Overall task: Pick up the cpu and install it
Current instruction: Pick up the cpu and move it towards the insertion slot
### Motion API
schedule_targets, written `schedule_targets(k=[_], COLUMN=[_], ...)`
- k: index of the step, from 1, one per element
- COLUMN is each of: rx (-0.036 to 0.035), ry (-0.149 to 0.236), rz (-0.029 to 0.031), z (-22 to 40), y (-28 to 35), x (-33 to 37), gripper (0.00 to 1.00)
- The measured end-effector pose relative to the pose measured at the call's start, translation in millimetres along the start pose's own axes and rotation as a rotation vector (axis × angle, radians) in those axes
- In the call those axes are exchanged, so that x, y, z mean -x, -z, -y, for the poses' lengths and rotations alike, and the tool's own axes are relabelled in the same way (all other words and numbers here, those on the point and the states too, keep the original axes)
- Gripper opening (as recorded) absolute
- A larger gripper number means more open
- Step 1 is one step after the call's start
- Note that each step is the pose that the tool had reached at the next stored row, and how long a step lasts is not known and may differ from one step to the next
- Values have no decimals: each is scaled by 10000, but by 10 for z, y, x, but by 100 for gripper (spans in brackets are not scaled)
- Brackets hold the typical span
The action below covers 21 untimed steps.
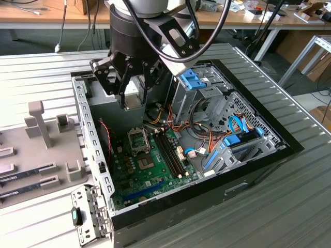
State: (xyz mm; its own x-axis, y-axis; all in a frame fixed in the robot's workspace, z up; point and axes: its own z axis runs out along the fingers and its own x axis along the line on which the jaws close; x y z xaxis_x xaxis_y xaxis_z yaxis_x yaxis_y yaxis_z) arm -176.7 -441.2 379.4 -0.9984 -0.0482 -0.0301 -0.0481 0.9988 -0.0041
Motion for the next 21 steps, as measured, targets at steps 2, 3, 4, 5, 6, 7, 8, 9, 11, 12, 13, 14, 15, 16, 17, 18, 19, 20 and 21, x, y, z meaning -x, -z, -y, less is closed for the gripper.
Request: schedule_targets(k=[2, 3, 4, 5, 6, 7, 8, 9, 11, 12, 13, 14, 15, 16, 17, 18, 19, 20, 21], rx=[-3, -5, -7, -8, -10, -12, -13, -17, -20, -22, -24, -26, -28, -31, -34, -36, -39, -39, -41], ry=[1, 1, 1, 0, 1, 1, 1, 1, 1, 1, 1, 1, 1, 1, 1, 1, 2, 2, 2], rz=[0, 0, 0, 0, 0, -1, 0, -1, -1, -1, -1, -2, -2, -2, -2, -2, -2, -2, -2], z=[1, 2, 2, 3, 3, 4, 5, 5, 6, 7, 8, 8, 9, 10, 11, 12, 13, 13, 14], y=[-8, -14, -18, -24, -27, -31, -37, -43, -50, -57, -61, -64, -71, -76, -83, -90, -99, -103, -107], x=[21, 37, 47, 61, 71, 81, 94, 110, 131, 147, 161, 170, 188, 203, 222, 242, 268, 281, 293], gripper=[47, 47, 47, 47, 47, 47, 47, 47, 47, 47, 47, 47, 47, 47, 47, 47, 47, 47, 47])
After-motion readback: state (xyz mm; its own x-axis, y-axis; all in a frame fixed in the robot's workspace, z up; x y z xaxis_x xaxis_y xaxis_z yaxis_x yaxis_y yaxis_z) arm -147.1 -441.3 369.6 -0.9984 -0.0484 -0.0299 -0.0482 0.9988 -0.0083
